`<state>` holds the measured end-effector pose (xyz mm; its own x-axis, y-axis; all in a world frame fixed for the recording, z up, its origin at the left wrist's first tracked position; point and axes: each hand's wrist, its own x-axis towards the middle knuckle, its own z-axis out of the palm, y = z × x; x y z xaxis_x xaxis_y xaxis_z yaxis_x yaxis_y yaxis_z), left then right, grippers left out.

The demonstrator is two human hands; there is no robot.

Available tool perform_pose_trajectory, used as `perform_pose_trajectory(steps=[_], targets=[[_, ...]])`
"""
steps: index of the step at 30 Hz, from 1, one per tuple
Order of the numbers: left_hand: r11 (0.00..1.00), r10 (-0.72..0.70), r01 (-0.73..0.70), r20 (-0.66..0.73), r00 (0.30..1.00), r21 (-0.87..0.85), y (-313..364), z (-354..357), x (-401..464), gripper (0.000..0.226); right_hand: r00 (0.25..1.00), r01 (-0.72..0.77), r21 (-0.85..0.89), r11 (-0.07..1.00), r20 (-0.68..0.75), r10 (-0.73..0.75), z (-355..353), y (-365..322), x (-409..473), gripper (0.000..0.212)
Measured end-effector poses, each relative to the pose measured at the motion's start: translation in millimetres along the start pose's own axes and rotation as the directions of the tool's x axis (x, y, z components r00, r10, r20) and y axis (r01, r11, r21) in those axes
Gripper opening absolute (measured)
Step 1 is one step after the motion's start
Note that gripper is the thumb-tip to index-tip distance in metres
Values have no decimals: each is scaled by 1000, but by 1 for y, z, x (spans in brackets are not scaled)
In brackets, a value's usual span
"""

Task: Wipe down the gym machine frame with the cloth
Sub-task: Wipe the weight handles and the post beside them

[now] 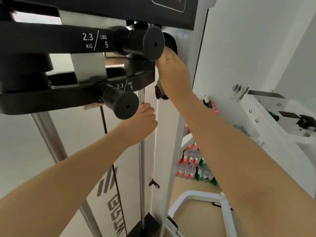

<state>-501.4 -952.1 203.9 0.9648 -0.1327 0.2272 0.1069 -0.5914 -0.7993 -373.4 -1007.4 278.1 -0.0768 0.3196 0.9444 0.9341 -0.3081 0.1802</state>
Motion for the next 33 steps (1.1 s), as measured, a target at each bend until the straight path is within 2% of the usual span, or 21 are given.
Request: perform_pose_trajectory(steps=[2,4,6,8,10,12,14,15,17,18,19,20,22,24,26,28,30,32,33], targets=[[1000,31,-31,11,999,1,-1,2,1,23,958,263,-237,935,182,-223,12,15,-14,17],[1000,24,-24,53,998,-7,-1,0,0,23,872,446,-279,850,347,-344,17,29,-32,29],[1000,-8,7,80,997,11,1,1,0,21,790,558,-285,779,469,-395,14,36,-45,40],[999,-31,31,54,998,16,0,-5,0,17,764,586,-316,746,523,-378,11,37,-53,39],[1000,-23,23,6,1000,1,-1,-10,-1,9,748,554,-323,767,598,-288,9,33,-68,52],[1000,-23,23,5,1000,-1,1,-12,-3,21,658,532,-285,797,732,-178,6,24,-95,67],[1000,-11,11,-30,999,5,3,-7,-8,38,588,573,-297,764,798,-131,4,16,-121,74],[1000,14,-12,-60,998,23,4,-4,-9,41,576,613,-312,726,805,-140,3,16,-127,71],[998,52,-49,-78,996,40,6,1,-8,39,574,667,-316,675,796,-195,0,25,-117,60],[998,60,-57,-64,996,36,7,3,-7,36,606,675,-331,659,758,-241,-1,32,-103,58],[998,53,-52,-31,998,28,7,0,-6,30,677,651,-379,658,682,-277,-4,39,-85,55],[999,36,-36,7,999,22,8,-4,-5,22,746,600,-423,680,603,-283,-7,46,-68,52],[999,19,-23,76,997,45,8,-6,-3,8,820,521,-457,721,503,-274,-8,54,-49,48],[999,-21,16,115,993,46,9,-10,-3,11,863,444,-446,777,447,-237,-6,47,-52,46],[999,-38,36,136,990,17,13,-14,-9,12,875,418,-415,808,424,-235,6,41,-84,46],[999,-44,44,144,989,1,26,-8,-13,18,800,497,-345,796,538,-266,18,33,-133,47],[999,14,-20,118,993,45,51,4,-21,19,700,585,-274,763,646,-305,28,24,-184,50],[992,121,-127,171,978,21,74,21,-28,19,574,663,-208,719,758,-310,33,13,-228,54],[989,143,-149,217,966,10,80,27,-31,19,489,689,-151,708,819,-301,32,7,-245,54]])
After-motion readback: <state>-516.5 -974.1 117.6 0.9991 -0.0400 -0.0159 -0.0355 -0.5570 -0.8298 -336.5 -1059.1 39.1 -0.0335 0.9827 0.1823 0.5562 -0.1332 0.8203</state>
